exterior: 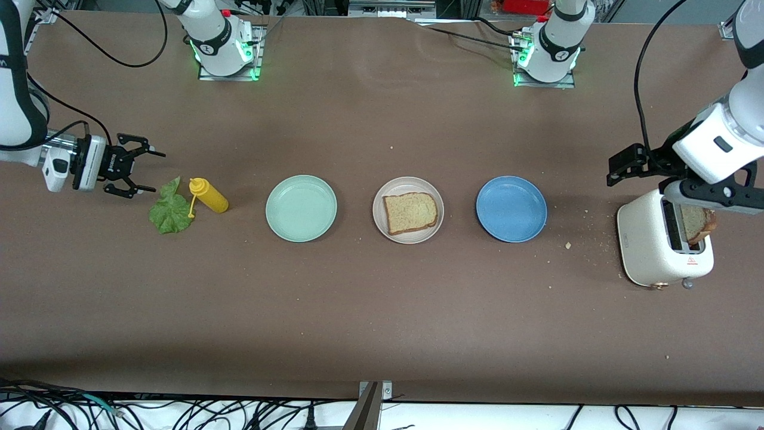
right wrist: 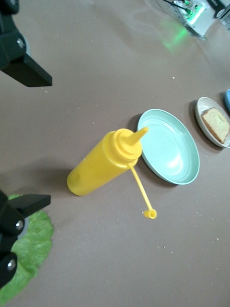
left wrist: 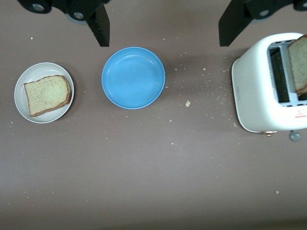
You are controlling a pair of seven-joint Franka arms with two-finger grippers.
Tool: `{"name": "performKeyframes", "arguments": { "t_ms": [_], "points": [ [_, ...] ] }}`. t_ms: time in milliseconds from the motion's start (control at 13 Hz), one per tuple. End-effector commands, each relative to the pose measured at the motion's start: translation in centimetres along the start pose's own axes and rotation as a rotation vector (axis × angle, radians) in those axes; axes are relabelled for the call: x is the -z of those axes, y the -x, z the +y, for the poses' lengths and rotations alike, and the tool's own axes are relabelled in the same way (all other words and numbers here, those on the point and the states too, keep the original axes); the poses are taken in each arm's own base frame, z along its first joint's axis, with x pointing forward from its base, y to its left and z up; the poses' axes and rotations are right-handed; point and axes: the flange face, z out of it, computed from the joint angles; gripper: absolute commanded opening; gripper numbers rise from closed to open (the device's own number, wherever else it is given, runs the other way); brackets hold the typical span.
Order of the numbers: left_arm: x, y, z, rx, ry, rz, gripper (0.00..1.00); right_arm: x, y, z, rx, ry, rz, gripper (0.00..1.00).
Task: Make sandwich in beige plate with both arms
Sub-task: 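Grasp the yellow mustard bottle with the right gripper and lift it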
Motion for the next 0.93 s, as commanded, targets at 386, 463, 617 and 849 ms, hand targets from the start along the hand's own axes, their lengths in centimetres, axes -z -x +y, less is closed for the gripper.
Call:
{"name": "performKeyframes", "arguments": {
  "t_ms": [386,463,617,849],
  "points": [
    [3.2,7.4,0.5,-0.009,-0.080,0.004,1.00,-7.5,4.3,1.6,0.100,0.010,0.254,0.99],
    [2.4,8.3,0.5,-0.008,-0.084,-0.023,1.00,-8.4,4.5,1.9,0.103,0.010,0.285,0.99],
    [0.8,8.5,0.4,-0.006,-0.085,-0.064,1.00,-10.0,4.7,2.1,0.122,0.009,0.318,0.99],
    [1.3,7.6,-0.2,0.001,-0.082,-0.067,1.00,-11.6,4.6,2.3,0.129,0.011,0.355,0.99]
  ]
}}
